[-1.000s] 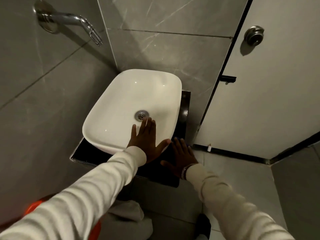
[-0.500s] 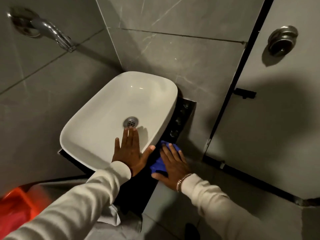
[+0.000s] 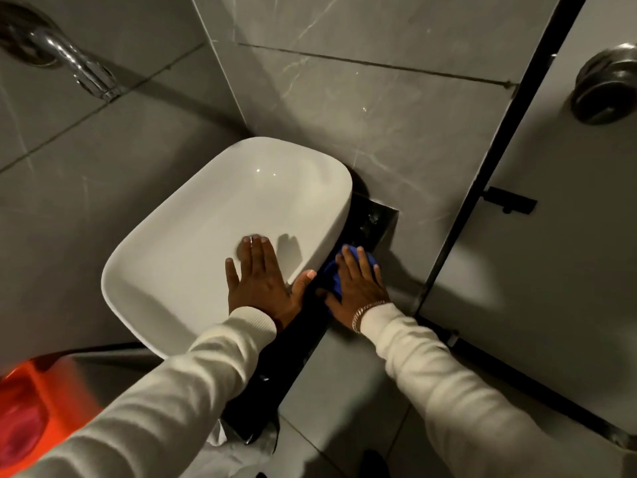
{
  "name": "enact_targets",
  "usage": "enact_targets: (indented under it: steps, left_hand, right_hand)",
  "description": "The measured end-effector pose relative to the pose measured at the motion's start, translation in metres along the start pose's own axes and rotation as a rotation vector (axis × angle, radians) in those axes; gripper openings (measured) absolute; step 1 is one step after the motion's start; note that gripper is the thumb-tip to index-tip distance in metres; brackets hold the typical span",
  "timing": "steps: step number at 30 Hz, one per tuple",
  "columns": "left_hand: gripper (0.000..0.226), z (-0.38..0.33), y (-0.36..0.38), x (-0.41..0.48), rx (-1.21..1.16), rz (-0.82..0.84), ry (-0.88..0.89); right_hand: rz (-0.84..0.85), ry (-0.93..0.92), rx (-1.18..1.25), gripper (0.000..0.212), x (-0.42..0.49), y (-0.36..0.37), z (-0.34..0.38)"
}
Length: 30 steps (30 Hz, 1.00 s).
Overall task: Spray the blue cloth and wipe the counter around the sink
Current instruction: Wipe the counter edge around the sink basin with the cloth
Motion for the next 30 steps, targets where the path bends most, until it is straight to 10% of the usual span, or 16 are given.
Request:
enact_targets:
  steps: [17, 30]
  left_hand:
    - [0.102, -0.046, -0.001, 0.048, -0.019, -0.017, 0.072]
    - [0.102, -0.054, 0.0, 0.057, -0.028, -0.072, 0.111]
  right_hand:
    - [-0.034, -0.078, -0.043, 0.083, 0.025, -0.008, -0.055]
    - [-0.07, 0.207, -0.155, 0.065, 0.109, -0.045, -0.065]
Point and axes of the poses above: each hand's wrist, its own x-axis towards the middle knuckle, its own y-axis out of the palm, z = x × y, the point moved 3 cm from there along x, towards the middle knuckle, and after that the axes turned 5 degrees about -x, right-handed, at the moved point
